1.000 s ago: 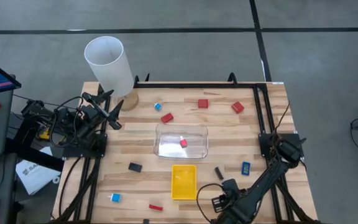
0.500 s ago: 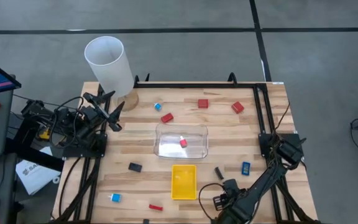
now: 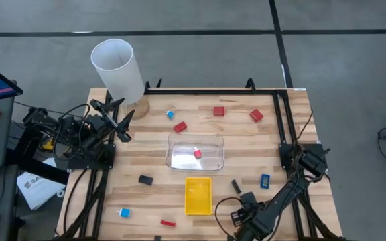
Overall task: Pick & Place Office items
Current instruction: Put the white charger adapter into the transparent bin
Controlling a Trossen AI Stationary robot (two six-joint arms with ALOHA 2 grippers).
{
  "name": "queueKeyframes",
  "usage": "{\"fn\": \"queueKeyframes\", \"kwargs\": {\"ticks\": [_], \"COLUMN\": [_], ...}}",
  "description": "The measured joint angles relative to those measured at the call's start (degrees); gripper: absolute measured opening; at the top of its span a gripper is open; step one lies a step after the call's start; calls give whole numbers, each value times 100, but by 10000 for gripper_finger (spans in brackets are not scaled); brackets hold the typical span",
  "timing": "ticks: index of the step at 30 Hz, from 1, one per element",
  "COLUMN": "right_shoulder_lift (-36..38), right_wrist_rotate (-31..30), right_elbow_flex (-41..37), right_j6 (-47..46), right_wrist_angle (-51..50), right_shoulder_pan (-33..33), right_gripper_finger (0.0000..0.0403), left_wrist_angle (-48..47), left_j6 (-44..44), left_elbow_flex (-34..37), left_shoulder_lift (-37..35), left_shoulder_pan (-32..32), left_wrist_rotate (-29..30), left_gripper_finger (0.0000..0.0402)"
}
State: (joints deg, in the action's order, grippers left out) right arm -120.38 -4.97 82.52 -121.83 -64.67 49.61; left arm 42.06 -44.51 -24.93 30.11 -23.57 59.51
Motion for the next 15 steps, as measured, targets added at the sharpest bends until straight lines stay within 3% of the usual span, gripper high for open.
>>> {"fn": "queueKeyframes", "kwargs": {"ticks": [8, 15], "right_shoulder_lift": [24, 11], "right_wrist_rotate": [-71, -236], "right_elbow_flex": [-16, -35], "right_j6": [266, 335], "right_wrist_angle": [-139, -300], "right_shoulder_pan": [-145, -203], "right_gripper_finger": [211, 161], "left_wrist_angle": [0, 0], "left_j6": [0, 0], "left_elbow_flex": [0, 0], "left_shoulder_lift": [0, 0], "left_shoulder_pan": [0, 1], "left_wrist_rotate": [0, 0], "left_gripper_finger": [253, 253]}}
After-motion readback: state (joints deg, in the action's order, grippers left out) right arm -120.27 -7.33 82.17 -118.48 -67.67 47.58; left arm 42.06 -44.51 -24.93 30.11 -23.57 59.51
